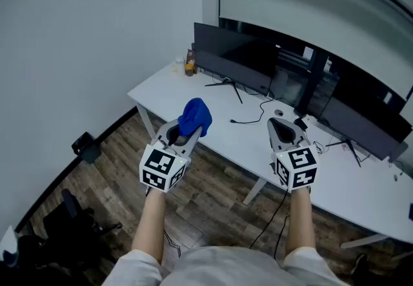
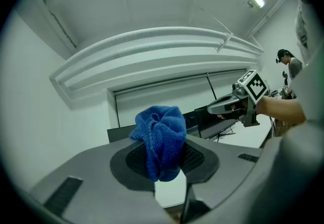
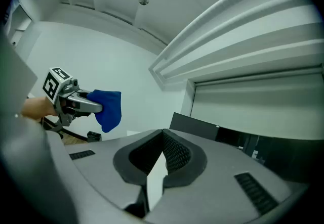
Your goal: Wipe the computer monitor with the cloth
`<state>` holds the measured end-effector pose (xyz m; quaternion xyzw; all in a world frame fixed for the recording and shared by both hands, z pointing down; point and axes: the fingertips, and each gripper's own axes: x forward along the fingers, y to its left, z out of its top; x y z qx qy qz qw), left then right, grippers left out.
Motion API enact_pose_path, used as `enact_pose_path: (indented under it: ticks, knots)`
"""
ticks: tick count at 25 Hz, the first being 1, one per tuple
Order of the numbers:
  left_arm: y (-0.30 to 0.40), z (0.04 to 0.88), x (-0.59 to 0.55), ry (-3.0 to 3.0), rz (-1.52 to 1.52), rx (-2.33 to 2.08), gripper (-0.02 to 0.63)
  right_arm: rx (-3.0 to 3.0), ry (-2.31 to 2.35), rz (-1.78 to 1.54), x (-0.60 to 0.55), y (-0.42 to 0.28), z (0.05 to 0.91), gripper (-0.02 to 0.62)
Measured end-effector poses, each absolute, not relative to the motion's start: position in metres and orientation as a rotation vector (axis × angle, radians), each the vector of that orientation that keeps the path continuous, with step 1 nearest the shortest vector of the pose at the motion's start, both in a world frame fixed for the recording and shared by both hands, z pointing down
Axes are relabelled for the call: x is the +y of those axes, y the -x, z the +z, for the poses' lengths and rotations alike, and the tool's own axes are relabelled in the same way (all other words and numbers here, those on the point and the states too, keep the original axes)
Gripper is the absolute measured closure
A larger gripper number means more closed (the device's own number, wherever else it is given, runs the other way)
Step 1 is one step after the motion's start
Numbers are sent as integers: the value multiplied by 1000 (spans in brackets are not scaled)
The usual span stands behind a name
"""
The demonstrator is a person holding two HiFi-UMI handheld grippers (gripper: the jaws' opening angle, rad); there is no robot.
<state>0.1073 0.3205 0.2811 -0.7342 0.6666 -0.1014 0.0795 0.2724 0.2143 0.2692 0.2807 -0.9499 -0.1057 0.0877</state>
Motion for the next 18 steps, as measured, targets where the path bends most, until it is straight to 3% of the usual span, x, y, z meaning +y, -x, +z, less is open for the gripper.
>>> enact_pose_path:
  ticks: [18]
  knots:
    - [-50,309,335,2291,-292,1932,489,-2857,-917,-252,239,-230,281,583]
